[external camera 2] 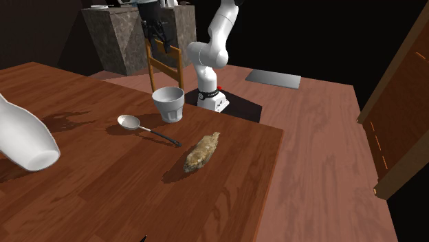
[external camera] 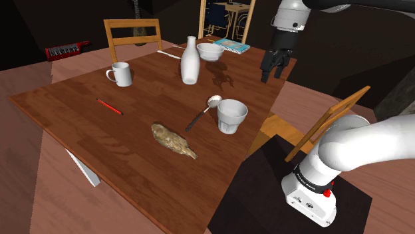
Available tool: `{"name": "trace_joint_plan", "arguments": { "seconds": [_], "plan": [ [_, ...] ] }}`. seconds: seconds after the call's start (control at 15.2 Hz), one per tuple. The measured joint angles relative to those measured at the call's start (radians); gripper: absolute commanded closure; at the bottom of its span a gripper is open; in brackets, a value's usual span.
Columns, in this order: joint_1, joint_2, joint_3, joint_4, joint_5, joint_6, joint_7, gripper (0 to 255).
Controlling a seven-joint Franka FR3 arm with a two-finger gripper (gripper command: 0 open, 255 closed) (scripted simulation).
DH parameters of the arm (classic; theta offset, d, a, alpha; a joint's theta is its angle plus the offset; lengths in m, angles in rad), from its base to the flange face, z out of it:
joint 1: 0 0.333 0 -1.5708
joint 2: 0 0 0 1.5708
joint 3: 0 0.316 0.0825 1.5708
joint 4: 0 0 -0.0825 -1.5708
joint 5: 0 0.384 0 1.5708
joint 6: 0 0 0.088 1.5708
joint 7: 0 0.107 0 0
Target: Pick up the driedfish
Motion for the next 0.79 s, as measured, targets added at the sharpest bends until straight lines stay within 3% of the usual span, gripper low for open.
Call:
{"name": "trace_joint_plan", "arguments": {
  "seconds": [0.79],
  "plan": [
    [0.077,0.201,0.152,-0.003,0.121,0.205,0.106,0]
  ]
}}
